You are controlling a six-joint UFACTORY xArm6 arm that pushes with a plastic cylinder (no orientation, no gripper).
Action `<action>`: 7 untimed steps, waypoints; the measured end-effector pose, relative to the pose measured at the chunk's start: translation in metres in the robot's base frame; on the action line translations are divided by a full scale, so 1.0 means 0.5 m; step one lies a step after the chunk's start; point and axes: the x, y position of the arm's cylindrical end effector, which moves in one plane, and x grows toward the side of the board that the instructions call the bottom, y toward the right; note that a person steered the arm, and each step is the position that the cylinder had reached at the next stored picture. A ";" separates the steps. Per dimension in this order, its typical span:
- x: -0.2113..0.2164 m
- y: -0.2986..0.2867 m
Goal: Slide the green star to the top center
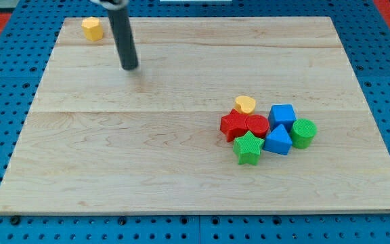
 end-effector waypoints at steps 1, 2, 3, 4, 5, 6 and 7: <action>0.183 0.081; 0.228 0.108; 0.228 0.108; 0.224 0.105; 0.283 0.139; 0.364 0.326; 0.412 0.482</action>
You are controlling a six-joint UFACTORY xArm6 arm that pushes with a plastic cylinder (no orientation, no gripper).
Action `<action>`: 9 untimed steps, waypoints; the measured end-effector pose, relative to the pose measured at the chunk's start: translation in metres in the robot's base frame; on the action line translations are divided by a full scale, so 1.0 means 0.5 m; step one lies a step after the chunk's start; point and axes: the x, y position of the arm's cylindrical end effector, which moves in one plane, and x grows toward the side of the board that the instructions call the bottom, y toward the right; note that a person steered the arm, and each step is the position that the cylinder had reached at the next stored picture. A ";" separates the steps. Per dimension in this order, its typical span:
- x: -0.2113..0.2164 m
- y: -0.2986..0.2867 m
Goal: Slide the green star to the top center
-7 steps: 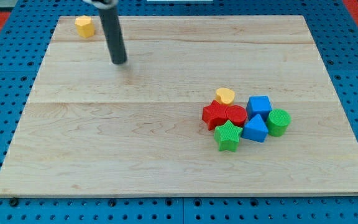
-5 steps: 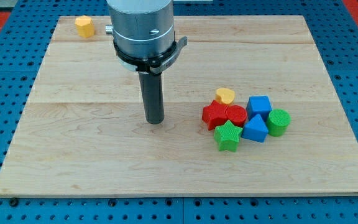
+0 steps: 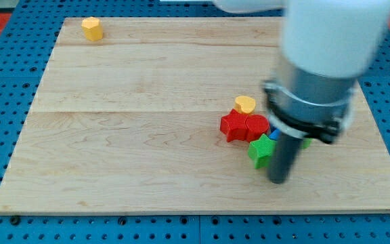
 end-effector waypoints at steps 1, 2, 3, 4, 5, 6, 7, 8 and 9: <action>-0.016 0.083; -0.060 0.070; -0.069 -0.099; -0.045 -0.266; -0.113 -0.299; -0.209 -0.290; -0.298 -0.283; -0.381 -0.280; -0.484 -0.280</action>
